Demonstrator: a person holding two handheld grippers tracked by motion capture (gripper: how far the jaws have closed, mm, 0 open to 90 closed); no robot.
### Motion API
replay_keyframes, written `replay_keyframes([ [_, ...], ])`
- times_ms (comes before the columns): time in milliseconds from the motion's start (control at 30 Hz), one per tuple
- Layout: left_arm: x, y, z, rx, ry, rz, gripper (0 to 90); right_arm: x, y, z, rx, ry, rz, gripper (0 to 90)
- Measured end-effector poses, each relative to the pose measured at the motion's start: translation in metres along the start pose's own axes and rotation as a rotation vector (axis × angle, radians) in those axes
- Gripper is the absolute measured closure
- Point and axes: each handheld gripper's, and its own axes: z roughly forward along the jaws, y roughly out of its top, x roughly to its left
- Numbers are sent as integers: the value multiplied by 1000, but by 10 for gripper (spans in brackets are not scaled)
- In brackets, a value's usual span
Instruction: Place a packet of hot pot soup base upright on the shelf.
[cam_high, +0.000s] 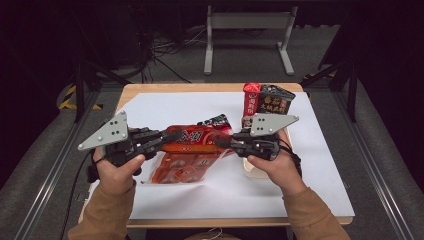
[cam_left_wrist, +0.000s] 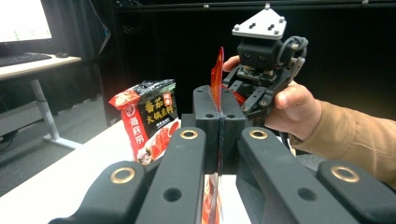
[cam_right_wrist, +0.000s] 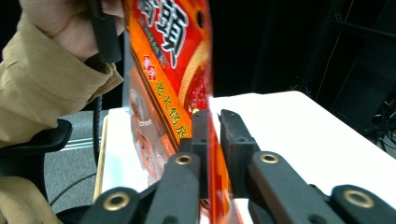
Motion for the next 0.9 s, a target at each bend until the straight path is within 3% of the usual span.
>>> replay_keyframes([
  [33, 0, 0, -1, -4, 1, -2, 900, 1, 1, -1, -1, 6, 0, 892],
  [500, 5, -2, -4, -26, -1, -26, 870, 9, 17, -13, -5, -19, 4, 895],
  [900, 13, -8, -5, -29, 23, -62, 810, 10, 28, -17, -18, -25, 12, 895],
])
